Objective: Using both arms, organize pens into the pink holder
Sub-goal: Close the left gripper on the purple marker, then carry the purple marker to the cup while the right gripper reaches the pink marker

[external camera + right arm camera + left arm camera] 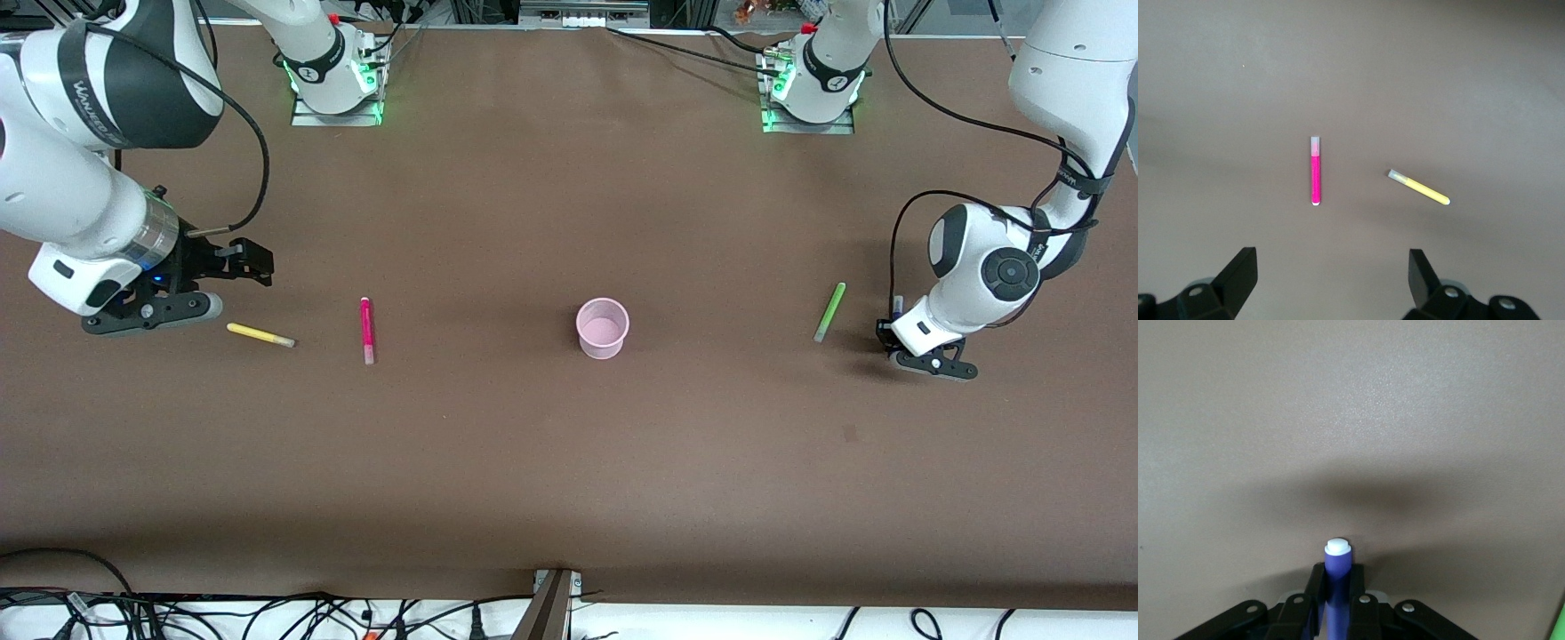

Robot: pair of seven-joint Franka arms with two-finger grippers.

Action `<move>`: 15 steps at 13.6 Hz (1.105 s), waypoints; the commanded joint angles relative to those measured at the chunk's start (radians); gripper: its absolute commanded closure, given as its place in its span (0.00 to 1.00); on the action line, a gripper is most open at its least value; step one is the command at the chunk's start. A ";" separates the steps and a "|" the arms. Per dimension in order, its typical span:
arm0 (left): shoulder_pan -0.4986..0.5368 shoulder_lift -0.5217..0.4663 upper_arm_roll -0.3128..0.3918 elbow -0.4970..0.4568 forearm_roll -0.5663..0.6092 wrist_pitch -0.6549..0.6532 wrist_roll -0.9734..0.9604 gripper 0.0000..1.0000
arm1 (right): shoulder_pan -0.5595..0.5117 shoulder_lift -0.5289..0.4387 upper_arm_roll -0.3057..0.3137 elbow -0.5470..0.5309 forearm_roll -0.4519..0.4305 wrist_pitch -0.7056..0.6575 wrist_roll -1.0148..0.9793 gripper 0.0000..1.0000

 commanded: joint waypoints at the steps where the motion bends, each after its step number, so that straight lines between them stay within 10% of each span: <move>1: 0.002 0.009 -0.009 0.019 0.022 -0.003 -0.012 1.00 | 0.025 0.004 0.001 0.007 -0.009 -0.003 -0.013 0.00; 4: -0.001 -0.045 -0.022 0.029 0.022 -0.052 -0.012 1.00 | 0.025 -0.007 -0.002 0.011 -0.002 -0.003 -0.013 0.00; 9: 0.002 -0.086 -0.217 0.299 0.018 -0.621 -0.004 1.00 | 0.029 0.001 -0.001 -0.031 0.001 -0.007 -0.044 0.00; 15: -0.004 -0.079 -0.565 0.542 -0.048 -0.958 -0.006 1.00 | 0.031 0.034 0.001 -0.261 0.105 0.242 -0.042 0.01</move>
